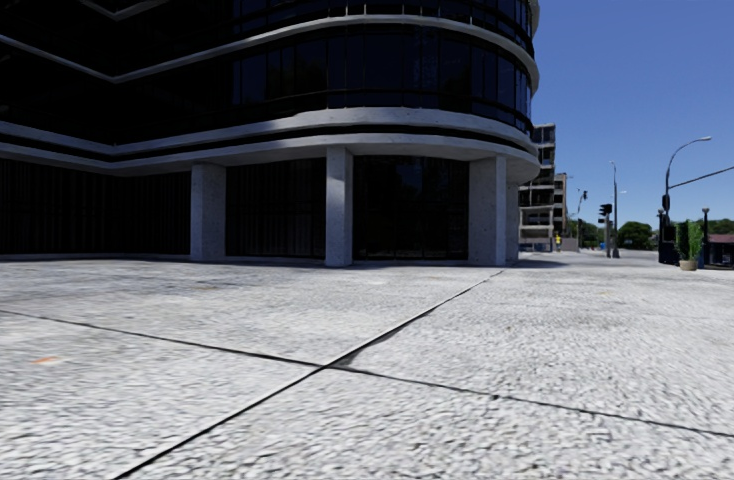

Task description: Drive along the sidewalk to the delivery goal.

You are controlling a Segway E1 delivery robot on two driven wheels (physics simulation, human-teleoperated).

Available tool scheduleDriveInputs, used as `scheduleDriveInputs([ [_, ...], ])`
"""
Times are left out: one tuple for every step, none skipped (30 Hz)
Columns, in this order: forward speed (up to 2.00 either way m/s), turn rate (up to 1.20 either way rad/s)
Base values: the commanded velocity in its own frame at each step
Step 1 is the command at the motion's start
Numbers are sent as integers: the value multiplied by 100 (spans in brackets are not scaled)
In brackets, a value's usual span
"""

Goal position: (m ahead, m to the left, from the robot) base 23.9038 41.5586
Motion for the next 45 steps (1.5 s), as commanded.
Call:
scheduleDriveInputs([
  [200, 51],
  [200, 52],
  [200, 55],
  [200, 56],
  [200, 56],
  [200, 60],
  [200, 62],
  [200, 64],
  [200, 64],
  [200, 65],
  [200, 69],
  [200, 72],
  [200, 72],
  [200, 73],
  [200, 73],
  [200, 73],
  [200, 74],
  [200, 74],
  [200, 74],
  [200, 74],
  [200, 75],
  [200, 75],
  [200, 78],
  [200, 80],
  [200, 81],
  [200, 81],
  [200, 81],
  [200, 82],
  [200, 82],
  [200, 82],
  [200, 82],
  [200, 82],
  [200, 82],
  [200, 82],
  [200, 82],
  [200, 82],
  [200, 82],
  [200, 82],
  [200, 82],
  [200, 82],
  [200, 82],
  [200, 82],
  [200, 82],
  [200, 81],
  [200, 80],
])
